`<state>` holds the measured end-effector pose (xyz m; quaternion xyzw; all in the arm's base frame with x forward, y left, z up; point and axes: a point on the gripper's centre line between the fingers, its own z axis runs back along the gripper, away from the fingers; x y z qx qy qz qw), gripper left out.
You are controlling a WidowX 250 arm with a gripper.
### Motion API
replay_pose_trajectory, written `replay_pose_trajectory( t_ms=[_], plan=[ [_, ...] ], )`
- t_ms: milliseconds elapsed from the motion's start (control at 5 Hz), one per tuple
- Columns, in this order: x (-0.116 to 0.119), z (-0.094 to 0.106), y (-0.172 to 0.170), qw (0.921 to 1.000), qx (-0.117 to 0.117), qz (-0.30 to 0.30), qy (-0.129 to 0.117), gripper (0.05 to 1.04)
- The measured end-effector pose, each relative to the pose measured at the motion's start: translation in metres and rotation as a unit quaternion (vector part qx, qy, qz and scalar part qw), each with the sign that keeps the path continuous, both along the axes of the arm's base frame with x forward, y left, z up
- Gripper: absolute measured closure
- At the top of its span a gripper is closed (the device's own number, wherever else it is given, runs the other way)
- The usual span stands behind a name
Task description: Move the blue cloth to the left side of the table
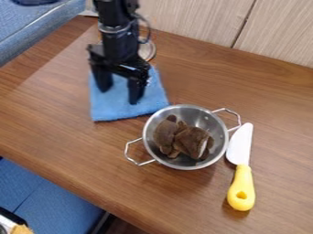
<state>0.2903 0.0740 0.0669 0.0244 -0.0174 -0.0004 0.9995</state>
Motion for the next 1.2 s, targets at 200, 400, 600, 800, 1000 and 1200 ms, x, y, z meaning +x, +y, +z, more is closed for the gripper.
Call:
replay_pose_trajectory(
  t_ms=[200, 400, 600, 800, 1000, 1200],
  plan=[
    [-0.018, 0.001, 0.017, 0.9992, 0.017, 0.034, 0.010, 0.082],
    [-0.034, 0.001, 0.026, 0.9979, 0.022, 0.058, 0.020, 0.082],
    [-0.053, 0.001, 0.033, 0.9955, 0.027, 0.086, 0.029, 0.082],
    [-0.064, -0.001, 0.036, 0.9936, 0.033, 0.100, 0.040, 0.082],
    [-0.073, 0.000, 0.039, 0.9922, 0.035, 0.111, 0.044, 0.082],
    [-0.073, 0.002, 0.039, 0.9927, 0.036, 0.108, 0.040, 0.082]
  ],
)
